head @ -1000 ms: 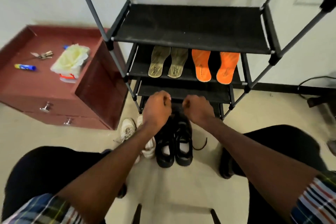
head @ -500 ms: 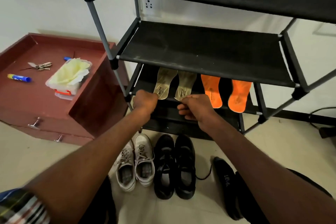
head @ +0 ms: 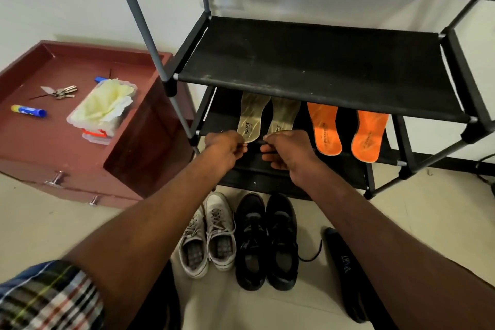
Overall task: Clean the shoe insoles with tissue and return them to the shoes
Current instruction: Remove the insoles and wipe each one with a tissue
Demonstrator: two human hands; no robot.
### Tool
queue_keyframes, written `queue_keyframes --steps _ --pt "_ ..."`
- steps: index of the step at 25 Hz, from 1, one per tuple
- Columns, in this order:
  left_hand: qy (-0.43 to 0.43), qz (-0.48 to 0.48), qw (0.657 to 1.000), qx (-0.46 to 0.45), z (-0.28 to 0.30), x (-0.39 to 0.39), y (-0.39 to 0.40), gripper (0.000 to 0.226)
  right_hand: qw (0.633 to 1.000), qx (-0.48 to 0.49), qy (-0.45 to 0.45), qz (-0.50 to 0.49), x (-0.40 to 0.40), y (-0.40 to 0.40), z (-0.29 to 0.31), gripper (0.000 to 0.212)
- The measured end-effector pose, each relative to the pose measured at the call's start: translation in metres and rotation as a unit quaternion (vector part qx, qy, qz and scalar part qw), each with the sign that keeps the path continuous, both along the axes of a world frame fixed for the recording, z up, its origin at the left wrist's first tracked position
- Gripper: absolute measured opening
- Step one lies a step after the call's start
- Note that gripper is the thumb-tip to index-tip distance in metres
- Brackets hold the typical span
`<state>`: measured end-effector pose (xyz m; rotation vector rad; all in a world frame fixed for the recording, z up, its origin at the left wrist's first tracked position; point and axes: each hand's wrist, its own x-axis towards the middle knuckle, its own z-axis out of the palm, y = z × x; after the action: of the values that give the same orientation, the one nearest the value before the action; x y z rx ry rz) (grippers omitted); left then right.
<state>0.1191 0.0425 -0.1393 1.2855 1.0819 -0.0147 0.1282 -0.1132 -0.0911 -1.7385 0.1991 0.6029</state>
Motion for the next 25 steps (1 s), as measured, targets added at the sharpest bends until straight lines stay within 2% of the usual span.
queue_keyframes --steps 5,8,13,21,25 --pt "-0.034 0.018 0.999 -0.037 0.041 -0.048 -0.021 0.013 1.000 -0.016 -0.011 -0.013 0.010 -0.007 0.002 0.020" --pt "-0.058 0.048 0.996 -0.039 0.054 -0.091 -0.034 0.022 0.999 -0.033 0.011 0.012 0.011 -0.012 0.006 0.026" --pt "-0.079 0.077 0.993 -0.033 0.059 -0.144 -0.052 0.023 0.996 -0.066 0.052 0.033 0.002 -0.017 0.006 0.029" --pt "-0.092 0.065 0.994 -0.019 0.060 -0.168 -0.064 0.024 0.992 -0.048 0.108 0.038 -0.014 -0.015 0.008 0.016" --pt "-0.071 0.010 0.997 -0.030 0.064 -0.177 -0.061 0.021 0.990 -0.026 0.129 0.048 -0.018 -0.021 0.012 0.011"
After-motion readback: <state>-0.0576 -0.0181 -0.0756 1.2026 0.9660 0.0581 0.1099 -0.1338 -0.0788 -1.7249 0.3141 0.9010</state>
